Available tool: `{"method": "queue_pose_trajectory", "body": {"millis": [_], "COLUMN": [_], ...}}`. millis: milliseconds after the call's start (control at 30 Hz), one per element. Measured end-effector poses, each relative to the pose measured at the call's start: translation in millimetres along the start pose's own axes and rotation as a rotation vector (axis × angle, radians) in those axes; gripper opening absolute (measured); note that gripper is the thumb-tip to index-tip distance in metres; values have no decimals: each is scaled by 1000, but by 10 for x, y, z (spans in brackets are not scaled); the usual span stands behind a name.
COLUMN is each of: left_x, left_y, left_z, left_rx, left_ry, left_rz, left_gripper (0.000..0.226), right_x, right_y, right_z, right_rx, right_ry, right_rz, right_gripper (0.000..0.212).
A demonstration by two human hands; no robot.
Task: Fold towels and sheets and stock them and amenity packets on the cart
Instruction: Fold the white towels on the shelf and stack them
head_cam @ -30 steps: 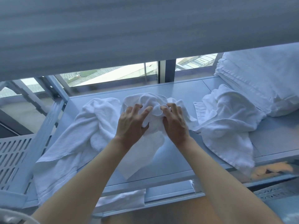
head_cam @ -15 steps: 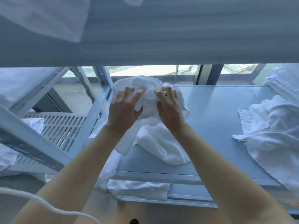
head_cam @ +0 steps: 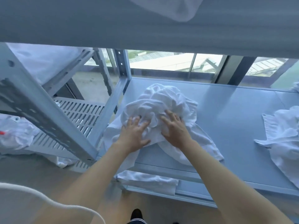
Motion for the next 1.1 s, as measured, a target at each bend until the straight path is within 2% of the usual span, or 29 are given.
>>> {"method": "queue_pose_trajectory", "body": {"millis": [133,233,300,400,533,833,1100], "left_x": [-76,-61,-33,-6,53,182,146], "left_y": [-42,5,65,132,178,297,347], "left_z": [99,165,170,153,86,-486,-629], "left_rx": [-2,-18,-19,-12,10,-34,-11], "left_ry": [-13,-36,-53,-72,-146,-373,-419], "left_rz": [0,35,50,58,45,20,0], "left_gripper": [97,96,94,90,88,85,81], "right_x": [71,110,195,298,155,-486,-641], "right_y": [-289,-306,-192,6,179,615,761], "right_z": [40,269,433,565,473,-89,-306], "right_rx": [-20,-4,6,-21,-41,-66,-93], "right_ry": [-41,9,31,50,39,-36,-7], "right_rz": [132,67,-31,-124,-112,-180,-154], "right_gripper": [85,116,126,120,112,108,110]}}
Point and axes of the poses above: each hand's wrist, its own x-axis away from the middle knuckle, its own y-axis out of the palm, z = x × y, the point moved 8 cm from there along -x, towards the middle knuckle, and after that the axes turned 14 degrees about -x, right-handed, at the moved point
